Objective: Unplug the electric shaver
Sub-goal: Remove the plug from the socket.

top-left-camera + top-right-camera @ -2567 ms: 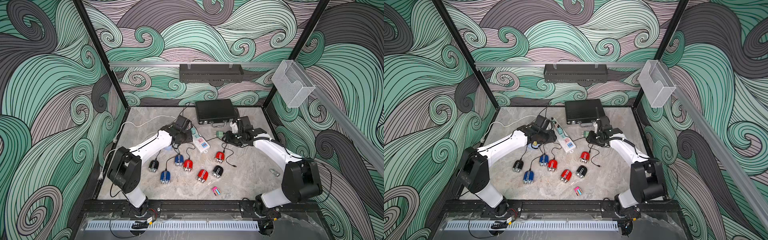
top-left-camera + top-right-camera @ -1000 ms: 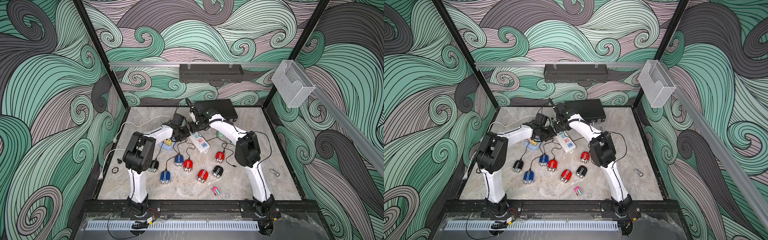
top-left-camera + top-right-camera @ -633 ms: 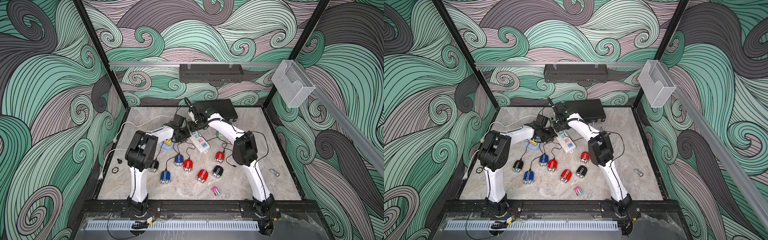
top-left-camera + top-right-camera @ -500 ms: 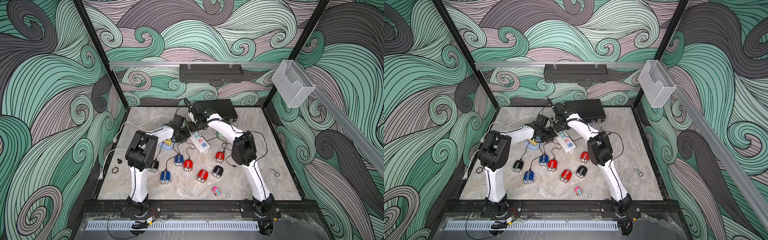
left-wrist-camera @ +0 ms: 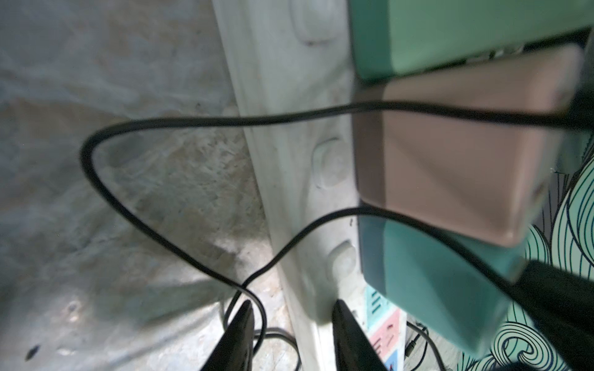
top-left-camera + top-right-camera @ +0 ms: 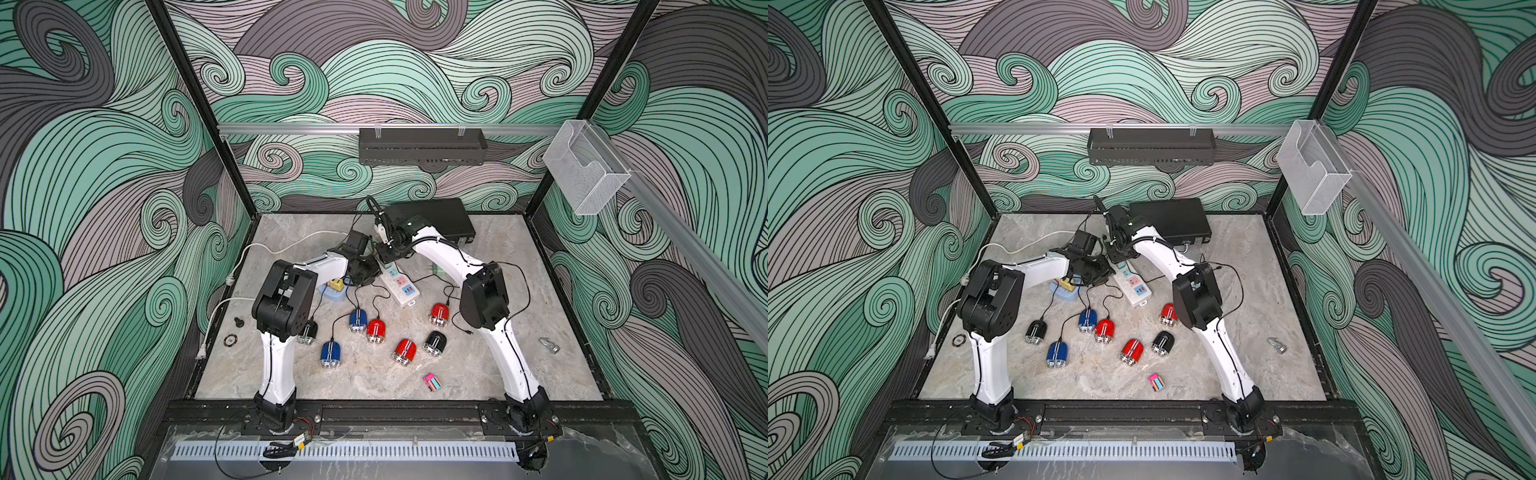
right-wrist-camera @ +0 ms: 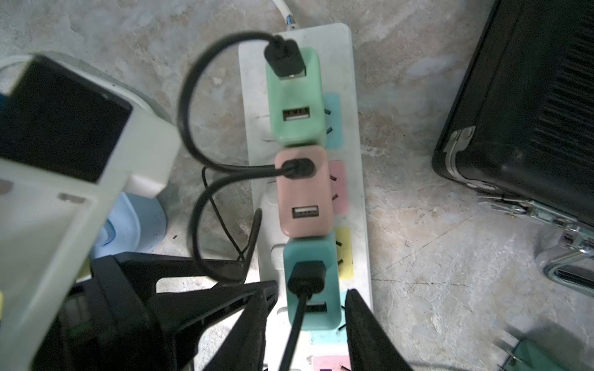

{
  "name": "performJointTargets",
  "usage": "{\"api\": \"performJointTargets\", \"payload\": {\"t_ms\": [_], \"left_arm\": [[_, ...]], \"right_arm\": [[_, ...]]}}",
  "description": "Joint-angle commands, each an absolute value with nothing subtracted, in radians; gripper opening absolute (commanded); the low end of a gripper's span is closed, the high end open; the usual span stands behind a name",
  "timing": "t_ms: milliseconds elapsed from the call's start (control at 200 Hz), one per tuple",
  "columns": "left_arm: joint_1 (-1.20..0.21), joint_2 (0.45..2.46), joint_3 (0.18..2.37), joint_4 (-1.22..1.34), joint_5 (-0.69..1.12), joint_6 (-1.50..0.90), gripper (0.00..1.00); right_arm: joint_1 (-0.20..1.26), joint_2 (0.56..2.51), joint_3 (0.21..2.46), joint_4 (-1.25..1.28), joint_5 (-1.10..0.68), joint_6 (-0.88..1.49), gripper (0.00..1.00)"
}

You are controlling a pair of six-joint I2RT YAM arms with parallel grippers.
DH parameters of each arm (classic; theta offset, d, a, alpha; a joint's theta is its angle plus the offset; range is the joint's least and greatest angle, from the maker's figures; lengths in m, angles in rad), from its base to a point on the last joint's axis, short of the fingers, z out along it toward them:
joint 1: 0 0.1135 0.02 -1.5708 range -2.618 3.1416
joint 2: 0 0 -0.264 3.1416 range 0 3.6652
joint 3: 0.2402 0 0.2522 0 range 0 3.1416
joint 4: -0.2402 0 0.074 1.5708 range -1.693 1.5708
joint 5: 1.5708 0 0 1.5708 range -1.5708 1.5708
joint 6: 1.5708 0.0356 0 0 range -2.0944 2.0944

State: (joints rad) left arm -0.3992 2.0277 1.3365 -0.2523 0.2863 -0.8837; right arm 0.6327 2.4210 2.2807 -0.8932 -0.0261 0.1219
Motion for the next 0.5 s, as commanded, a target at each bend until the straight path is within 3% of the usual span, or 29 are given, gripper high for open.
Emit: {"api": "performJointTargets", "payload": {"t_ms": [0,495], "left_arm": [[-0.388,2.052,1.327,-0.253,0.295,-0.888,0.39],[-0.387,2.053,1.323,-0.270,0.285,-0.893,0.39]], "right_arm": [[0.627,2.453,2.304,-0.912,-0.036,0.085,0.41],[0.627,2.491,2.337,-0.910,-0.038,0.027,0.38]]}}
